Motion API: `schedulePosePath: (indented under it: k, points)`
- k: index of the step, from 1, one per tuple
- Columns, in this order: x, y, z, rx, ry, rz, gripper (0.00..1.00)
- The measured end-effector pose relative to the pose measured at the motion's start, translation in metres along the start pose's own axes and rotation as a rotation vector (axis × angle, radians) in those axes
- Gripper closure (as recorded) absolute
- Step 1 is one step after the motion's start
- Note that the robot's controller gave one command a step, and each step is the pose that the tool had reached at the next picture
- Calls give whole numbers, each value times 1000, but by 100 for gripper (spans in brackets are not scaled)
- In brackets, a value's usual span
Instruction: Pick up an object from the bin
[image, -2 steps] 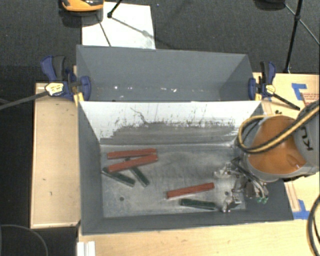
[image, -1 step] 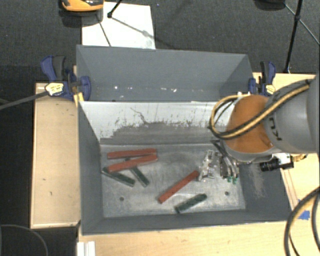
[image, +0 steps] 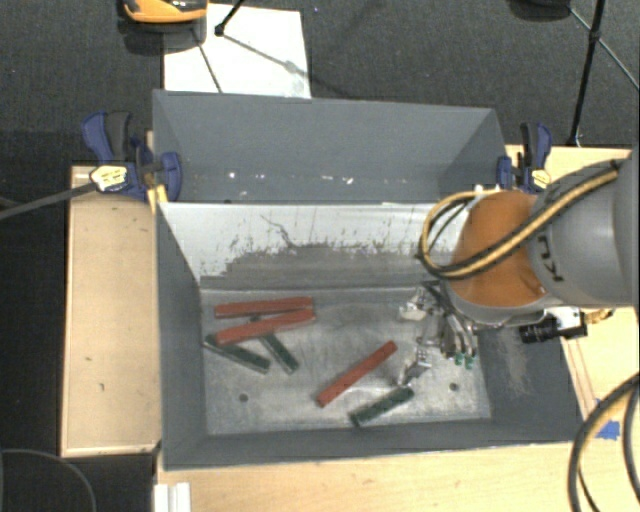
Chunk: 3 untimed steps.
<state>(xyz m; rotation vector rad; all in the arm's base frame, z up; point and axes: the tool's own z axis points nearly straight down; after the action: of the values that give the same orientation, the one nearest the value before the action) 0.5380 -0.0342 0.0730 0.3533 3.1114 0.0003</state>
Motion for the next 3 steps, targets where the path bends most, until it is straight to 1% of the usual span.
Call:
schedulePosePath:
  k: [1, 2, 3]
  points:
    - [0, 0, 0, 0, 0, -1, 0]
    - [-11, 71, -2, -3, -1, 97, 100]
    - [-11, 69, 0, -1, -2, 95, 0]
